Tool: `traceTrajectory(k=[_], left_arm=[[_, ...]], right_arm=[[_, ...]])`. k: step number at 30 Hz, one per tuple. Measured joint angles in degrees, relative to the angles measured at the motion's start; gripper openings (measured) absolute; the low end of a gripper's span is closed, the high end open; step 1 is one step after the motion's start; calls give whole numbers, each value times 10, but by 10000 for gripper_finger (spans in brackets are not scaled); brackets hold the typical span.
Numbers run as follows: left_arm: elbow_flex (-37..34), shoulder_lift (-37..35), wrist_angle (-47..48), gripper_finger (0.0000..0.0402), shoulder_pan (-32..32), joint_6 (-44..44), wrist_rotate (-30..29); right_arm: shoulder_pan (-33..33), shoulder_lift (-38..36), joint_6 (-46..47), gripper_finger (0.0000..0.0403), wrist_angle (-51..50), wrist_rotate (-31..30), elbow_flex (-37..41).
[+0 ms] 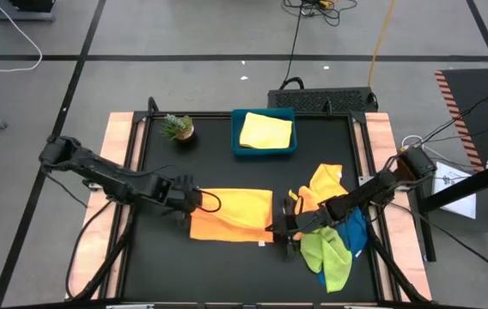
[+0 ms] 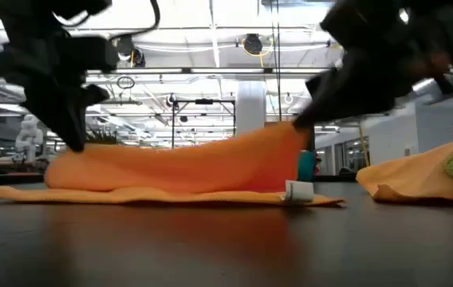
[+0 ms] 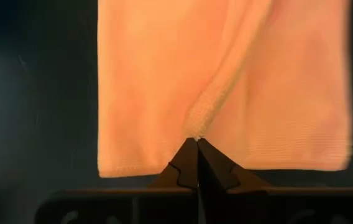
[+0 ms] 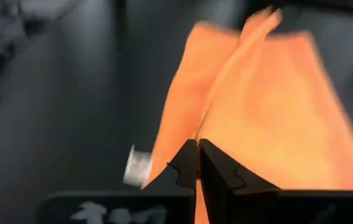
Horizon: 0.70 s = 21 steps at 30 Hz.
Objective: Fold microfiber towels
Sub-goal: Fold the left orange microfiber cloth
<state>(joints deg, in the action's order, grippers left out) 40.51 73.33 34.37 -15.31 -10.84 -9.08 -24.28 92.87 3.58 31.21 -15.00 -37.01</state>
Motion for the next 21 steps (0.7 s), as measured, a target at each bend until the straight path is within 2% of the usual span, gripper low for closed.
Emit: traceTrajectory(k=[10, 21], left_arm=[[2, -55, -28, 0, -75, -39, -7], [3, -15, -58, 0, -166, -105, -45]], right_arm=[[3, -43, -14, 0, -5, 0, 0], [-2, -43, 28, 0, -56, 13, 0]])
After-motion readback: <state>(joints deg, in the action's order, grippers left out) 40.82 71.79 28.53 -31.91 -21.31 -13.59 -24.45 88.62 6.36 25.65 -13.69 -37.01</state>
